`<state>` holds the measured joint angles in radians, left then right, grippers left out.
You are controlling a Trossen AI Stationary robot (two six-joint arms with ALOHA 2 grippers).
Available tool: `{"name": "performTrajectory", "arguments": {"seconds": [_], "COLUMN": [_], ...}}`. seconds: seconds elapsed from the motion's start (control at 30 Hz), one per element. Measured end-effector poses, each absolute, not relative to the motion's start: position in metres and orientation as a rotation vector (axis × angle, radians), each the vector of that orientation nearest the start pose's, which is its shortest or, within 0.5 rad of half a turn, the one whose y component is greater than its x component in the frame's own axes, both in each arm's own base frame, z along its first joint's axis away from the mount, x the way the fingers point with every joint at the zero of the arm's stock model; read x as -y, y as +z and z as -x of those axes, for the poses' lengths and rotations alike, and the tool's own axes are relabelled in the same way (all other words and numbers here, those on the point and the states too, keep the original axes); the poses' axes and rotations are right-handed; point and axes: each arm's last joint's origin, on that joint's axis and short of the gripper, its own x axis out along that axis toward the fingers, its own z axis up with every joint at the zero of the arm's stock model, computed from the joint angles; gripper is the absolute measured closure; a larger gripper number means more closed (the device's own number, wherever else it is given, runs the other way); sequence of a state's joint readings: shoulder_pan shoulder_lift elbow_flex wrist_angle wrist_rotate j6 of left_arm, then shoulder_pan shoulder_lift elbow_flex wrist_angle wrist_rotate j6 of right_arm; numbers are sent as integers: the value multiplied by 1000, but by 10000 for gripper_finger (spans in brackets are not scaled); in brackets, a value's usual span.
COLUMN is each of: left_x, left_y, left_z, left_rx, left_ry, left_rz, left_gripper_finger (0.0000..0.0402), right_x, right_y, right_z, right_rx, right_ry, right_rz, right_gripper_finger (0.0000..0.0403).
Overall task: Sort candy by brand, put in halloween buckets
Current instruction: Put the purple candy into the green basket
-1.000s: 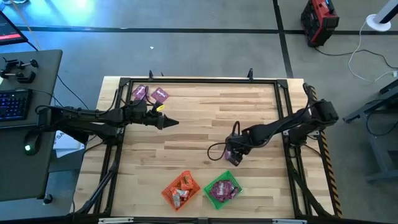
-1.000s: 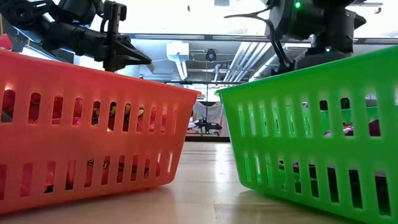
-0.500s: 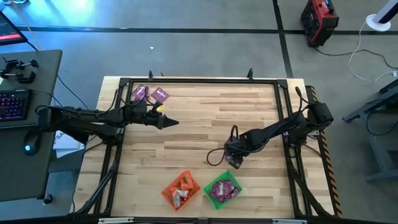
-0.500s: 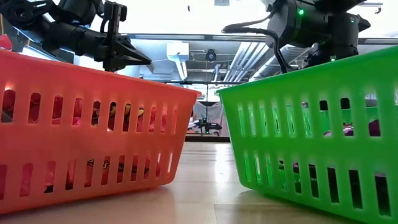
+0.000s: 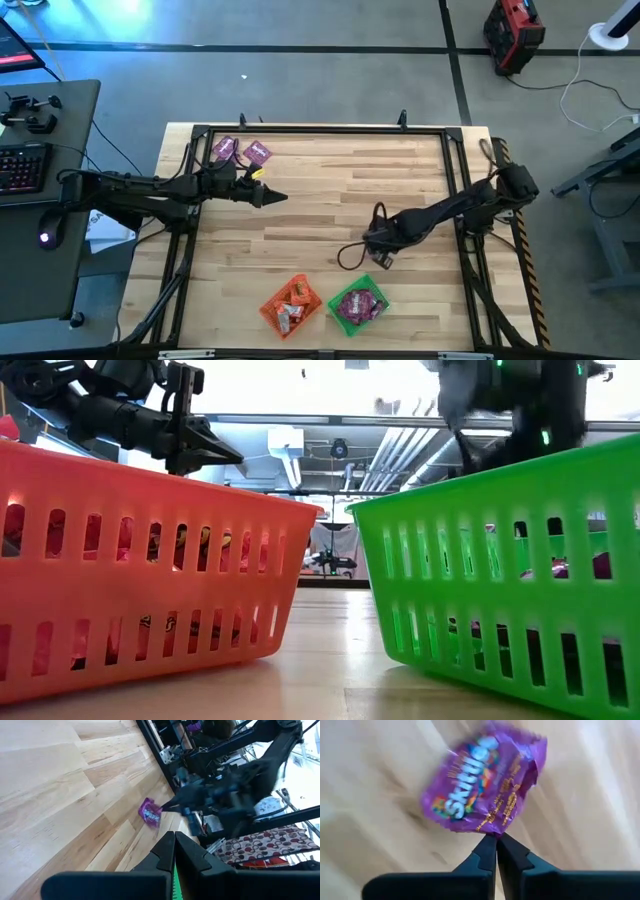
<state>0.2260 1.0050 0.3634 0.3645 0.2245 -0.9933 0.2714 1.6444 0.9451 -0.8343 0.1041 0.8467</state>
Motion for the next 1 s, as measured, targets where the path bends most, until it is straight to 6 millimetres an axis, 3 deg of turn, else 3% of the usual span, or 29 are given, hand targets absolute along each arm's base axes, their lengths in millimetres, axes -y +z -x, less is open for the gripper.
{"name": "performTrajectory", "arguments": {"seconds": [0.3,0.53,0.7,1.0], "left_x": [-39,-39,-39,-39], "left_y": [201,201,202,202], "left_z": [-199,-199,-199,-199], "left_rx": [-249,-249,-248,-246], "left_ry": [136,136,138,141], "left_rz": [1041,1044,1058,1083], "left_gripper_finger": [401,401,401,401], "right_x": [-70,-104,-138,-174], "right_y": [238,281,284,250], "right_z": [-259,-271,-271,-273], "right_rx": [-1243,-1029,-1012,-1177], "right_ry": [-308,82,251,295], "right_rz": [-411,-521,-586,-582], "right_gripper_finger": [402,403,403,403]}}
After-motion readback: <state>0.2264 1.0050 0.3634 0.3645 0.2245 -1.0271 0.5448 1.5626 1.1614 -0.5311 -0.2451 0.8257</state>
